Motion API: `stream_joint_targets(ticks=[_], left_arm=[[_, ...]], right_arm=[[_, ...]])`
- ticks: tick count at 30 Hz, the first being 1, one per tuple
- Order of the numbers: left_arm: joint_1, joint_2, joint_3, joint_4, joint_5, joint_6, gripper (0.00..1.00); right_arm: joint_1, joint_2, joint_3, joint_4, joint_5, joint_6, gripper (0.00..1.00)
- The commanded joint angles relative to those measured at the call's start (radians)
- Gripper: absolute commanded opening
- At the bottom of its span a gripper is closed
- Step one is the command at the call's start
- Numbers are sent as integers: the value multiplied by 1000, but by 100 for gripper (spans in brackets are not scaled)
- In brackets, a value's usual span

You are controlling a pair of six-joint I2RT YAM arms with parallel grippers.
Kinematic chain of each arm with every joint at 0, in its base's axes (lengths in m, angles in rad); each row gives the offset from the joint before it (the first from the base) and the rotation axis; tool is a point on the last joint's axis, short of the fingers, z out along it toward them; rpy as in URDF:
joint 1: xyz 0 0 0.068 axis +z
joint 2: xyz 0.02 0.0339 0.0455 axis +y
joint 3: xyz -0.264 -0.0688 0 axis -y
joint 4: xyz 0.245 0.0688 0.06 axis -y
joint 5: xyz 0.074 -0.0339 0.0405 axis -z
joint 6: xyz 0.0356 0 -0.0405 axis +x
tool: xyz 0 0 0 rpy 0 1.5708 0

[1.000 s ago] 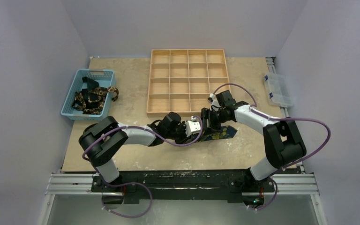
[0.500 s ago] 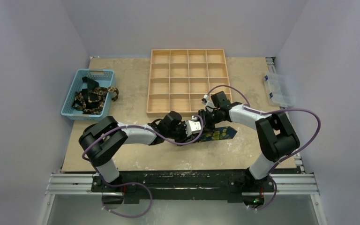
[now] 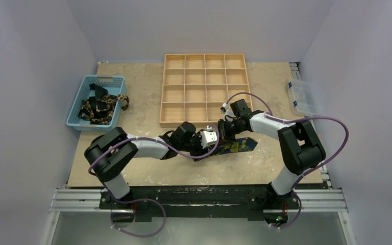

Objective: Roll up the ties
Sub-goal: Roll the tie at the center of the board.

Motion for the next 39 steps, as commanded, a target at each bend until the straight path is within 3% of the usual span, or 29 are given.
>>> stream_joint_targets(ticks=[1, 5, 12, 18, 21, 22, 24, 27, 29, 35, 39], left_arm=[[4, 7, -1, 145, 29, -86, 56], [4, 56, -9, 261, 43, -152, 55], [3, 128, -44, 368, 46, -167, 43], [-4, 143, -85, 411, 28, -169, 44], [-10, 142, -70, 344, 27, -134, 25], [-13, 136, -56, 289, 17, -107, 22], [-26, 114, -40, 194, -22, -59, 20], [-26, 78, -32, 99, -56, -36, 20], [-26, 63, -31, 61, -60, -29, 21], [-26, 34, -44, 6, -46, -4, 22], [-23, 22, -51, 4, -14, 15, 22]], right_arm=[[0, 24, -40, -78, 252, -90, 0], [0, 8, -61, -71, 293, -95, 0], [1, 0, -81, -69, 338, -92, 0], [-1, 8, -89, -67, 364, -88, 0], [-1, 20, -65, -78, 300, -88, 0], [-1, 19, -48, -90, 277, -86, 3], [-1, -12, -20, -101, 227, -68, 18], [-2, -81, 12, -117, 149, -50, 42], [-1, -99, 14, -123, 93, -52, 51], [-2, -90, -49, -39, -5, -37, 52], [-1, -85, -84, 104, -110, 19, 54]])
